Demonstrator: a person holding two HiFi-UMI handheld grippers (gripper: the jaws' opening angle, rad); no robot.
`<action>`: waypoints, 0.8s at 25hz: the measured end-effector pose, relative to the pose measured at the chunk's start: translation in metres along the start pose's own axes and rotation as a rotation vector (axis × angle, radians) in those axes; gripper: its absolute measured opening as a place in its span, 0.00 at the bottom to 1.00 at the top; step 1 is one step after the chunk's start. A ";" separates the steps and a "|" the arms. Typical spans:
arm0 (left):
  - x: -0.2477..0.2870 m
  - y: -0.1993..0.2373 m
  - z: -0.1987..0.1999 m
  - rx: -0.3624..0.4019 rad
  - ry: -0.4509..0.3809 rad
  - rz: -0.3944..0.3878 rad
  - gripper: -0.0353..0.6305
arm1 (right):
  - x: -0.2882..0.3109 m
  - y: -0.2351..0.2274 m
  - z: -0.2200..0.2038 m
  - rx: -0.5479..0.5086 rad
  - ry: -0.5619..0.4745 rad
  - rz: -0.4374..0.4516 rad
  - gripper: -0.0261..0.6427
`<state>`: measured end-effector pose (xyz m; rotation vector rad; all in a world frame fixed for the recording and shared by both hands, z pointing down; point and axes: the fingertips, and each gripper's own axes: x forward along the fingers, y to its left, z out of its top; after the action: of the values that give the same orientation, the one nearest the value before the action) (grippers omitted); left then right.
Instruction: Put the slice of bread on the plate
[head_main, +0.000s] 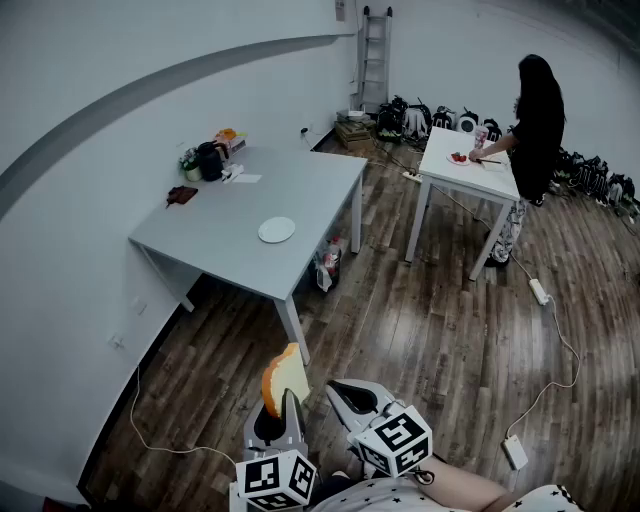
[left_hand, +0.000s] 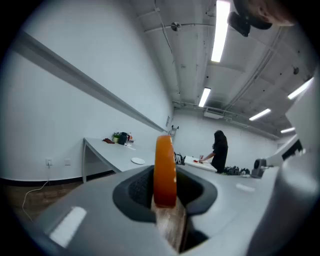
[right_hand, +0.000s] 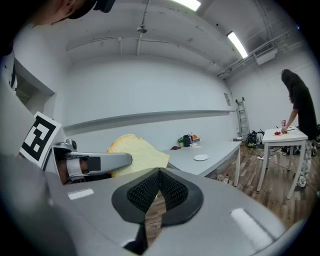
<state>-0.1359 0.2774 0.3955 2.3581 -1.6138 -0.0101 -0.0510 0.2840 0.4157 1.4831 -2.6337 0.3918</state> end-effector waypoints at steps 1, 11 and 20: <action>0.000 0.002 0.001 0.000 -0.003 -0.003 0.19 | 0.002 0.001 -0.001 0.001 0.002 -0.004 0.04; -0.001 0.031 -0.003 -0.002 0.014 -0.020 0.19 | 0.021 0.013 -0.006 0.021 -0.004 -0.046 0.04; 0.018 0.041 -0.006 -0.011 0.032 -0.020 0.19 | 0.038 0.004 -0.008 0.036 0.010 -0.061 0.04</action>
<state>-0.1654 0.2481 0.4135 2.3539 -1.5714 0.0148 -0.0748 0.2572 0.4308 1.5631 -2.5804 0.4424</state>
